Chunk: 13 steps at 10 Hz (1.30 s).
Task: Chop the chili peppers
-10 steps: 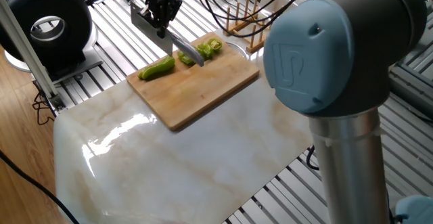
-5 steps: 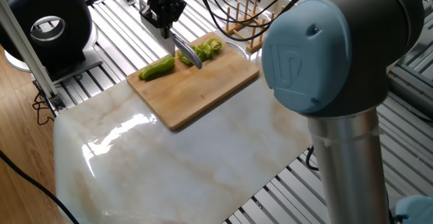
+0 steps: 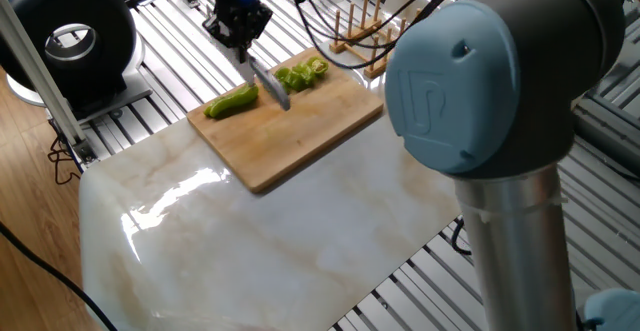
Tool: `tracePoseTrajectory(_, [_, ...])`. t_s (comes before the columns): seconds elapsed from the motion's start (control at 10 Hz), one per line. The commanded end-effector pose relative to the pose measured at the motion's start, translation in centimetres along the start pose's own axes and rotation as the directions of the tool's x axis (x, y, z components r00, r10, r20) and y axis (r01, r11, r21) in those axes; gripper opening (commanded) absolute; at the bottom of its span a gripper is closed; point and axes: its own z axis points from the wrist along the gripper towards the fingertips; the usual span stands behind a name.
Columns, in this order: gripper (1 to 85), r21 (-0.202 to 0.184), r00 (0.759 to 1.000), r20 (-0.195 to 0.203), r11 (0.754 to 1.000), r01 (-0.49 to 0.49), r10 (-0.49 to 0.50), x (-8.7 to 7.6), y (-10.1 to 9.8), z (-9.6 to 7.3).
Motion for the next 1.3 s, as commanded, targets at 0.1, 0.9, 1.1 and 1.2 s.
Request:
tracePoseTrajectory(0.1, [1.3,0.048,1.000,0.014,0.999,0.001,-0.002,1.2,0.8,0.8])
tracePoseTrajectory(0.9, [1.3,0.072,0.998,-0.058,0.997,-0.004,0.008,2.5,-0.4,1.9])
tracePoseTrajectory(1.1, [1.3,0.086,0.997,-0.075,0.996,0.003,0.003,3.0,-0.8,1.9])
tracePoseTrajectory(1.2, [1.3,0.086,0.997,-0.075,0.996,0.003,0.003,3.0,-0.8,2.0])
